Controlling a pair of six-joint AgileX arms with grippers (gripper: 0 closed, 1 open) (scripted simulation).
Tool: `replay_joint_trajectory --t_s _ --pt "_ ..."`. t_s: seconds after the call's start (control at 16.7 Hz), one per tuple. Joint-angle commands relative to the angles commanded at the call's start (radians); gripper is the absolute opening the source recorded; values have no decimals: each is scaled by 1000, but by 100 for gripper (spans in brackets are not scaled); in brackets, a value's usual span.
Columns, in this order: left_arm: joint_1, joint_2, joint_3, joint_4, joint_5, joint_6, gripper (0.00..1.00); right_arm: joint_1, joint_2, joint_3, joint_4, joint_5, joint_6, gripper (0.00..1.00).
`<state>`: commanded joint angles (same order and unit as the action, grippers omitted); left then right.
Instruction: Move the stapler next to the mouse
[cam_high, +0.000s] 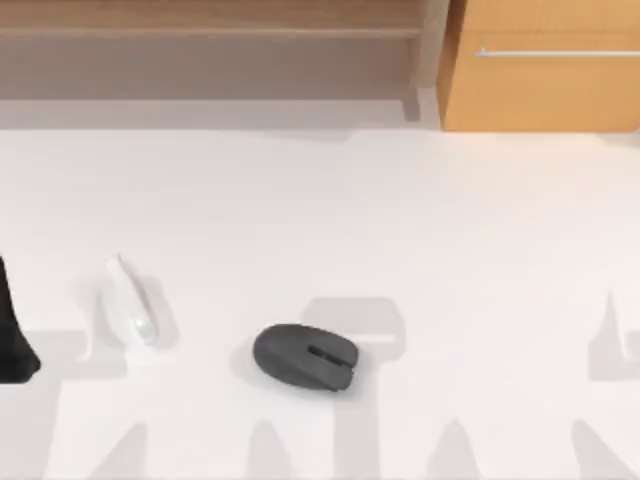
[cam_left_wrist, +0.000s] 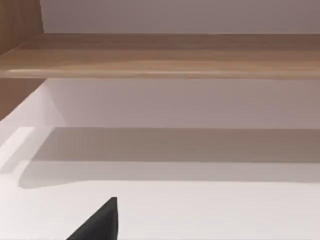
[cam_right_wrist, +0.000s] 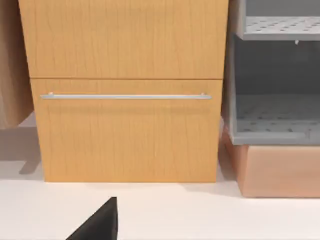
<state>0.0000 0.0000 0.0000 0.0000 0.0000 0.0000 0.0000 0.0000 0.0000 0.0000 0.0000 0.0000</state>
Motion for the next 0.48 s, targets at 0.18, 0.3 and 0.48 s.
replay_joint_trajectory --t_s 0.18,0.3,0.48 --pt "-2 10 9 -5 1 -5 100 0 0 0 0 0 0 100" --pt "-11 62 53 -34 3 -32 100 0 0 0 0 0 0 100" --pt "-31 220 174 -120 3 -107 100 0 0 0 0 0 0 100"
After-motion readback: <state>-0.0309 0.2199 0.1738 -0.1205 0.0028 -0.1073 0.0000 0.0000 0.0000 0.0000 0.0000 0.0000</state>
